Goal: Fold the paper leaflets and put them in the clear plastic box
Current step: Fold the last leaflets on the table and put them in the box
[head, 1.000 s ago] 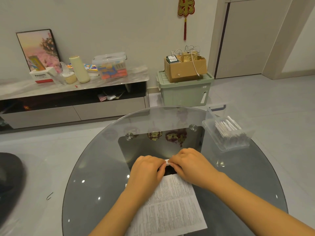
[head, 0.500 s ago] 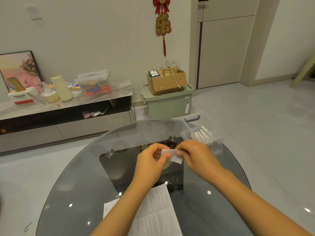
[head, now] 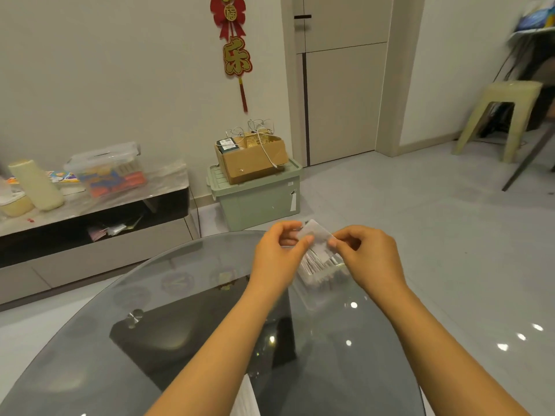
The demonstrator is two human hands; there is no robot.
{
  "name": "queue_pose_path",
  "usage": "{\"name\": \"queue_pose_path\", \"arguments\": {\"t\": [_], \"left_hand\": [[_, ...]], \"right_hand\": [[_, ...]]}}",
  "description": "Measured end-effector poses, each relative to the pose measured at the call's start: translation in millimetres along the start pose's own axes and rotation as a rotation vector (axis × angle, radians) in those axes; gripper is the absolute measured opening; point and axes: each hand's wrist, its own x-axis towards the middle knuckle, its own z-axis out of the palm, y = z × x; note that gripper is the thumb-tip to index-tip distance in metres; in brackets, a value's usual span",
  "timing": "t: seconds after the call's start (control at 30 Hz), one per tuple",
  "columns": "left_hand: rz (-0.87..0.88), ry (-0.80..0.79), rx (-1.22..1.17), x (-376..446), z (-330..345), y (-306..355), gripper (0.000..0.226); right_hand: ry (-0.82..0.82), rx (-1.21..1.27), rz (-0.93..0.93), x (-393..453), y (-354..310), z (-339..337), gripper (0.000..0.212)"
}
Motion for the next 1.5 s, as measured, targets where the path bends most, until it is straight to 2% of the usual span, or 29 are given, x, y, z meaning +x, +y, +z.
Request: {"name": "queue_pose_path", "arguments": {"t": [0.07, 0.13, 0.2, 0.3, 0.47, 0.57, 0.63, 0.83, 0.97, 1.17, 1.3, 1.43, 1.5], "left_hand": [[0.050, -0.064, 0.235, 9, 3, -9, 0.019], [0.193, -0.189, 0.544, 17, 7, -18, 0.018], [0.323, -0.336, 0.724, 23, 11, -20, 0.032], [0.439, -0.504, 0.821, 29, 15, -17, 0.058], [0.478, -0.659, 0.973, 39, 22, -18, 0.066], [0.503, -0.658, 1.014, 41, 24, -22, 0.083], [0.505, -0.646, 1.024, 41, 26, -23, 0.087], [0.491, -0.647, 1.020, 40, 26, -26, 0.076], [0.398, -0.687, 0.995, 40, 26, -22, 0.050], [0.392, -0.729, 1.055, 43, 28, -20, 0.068], [0.442, -0.653, 0.987, 38, 27, -23, 0.067], [0.467, -0.573, 0.945, 36, 27, -30, 0.082], [0.450, -0.546, 0.906, 36, 28, -32, 0.076]], "right_hand": [[0.090, -0.034, 0.026, 2, 4, 0, 0.009], [0.156, -0.056, 0.042, 6, 9, 0, 0.010], [0.177, -0.082, 0.047, 9, 12, 0, 0.010], [0.171, -0.145, 0.052, 10, 14, 6, 0.008], [0.127, -0.300, 0.039, 11, 14, 9, 0.008], [0.112, -0.368, 0.039, 11, 13, 13, 0.009], [0.087, -0.422, 0.062, 12, 13, 15, 0.013], [0.014, -0.566, 0.070, 17, 4, 19, 0.020], [0.005, -0.572, 0.061, 17, 4, 15, 0.019], [-0.083, -0.679, 0.051, 18, 1, 17, 0.020], [-0.106, -0.674, 0.063, 22, -3, 20, 0.019], [-0.165, -0.780, 0.034, 27, -8, 22, 0.016], [-0.199, -0.807, 0.016, 29, -7, 19, 0.015]]}}
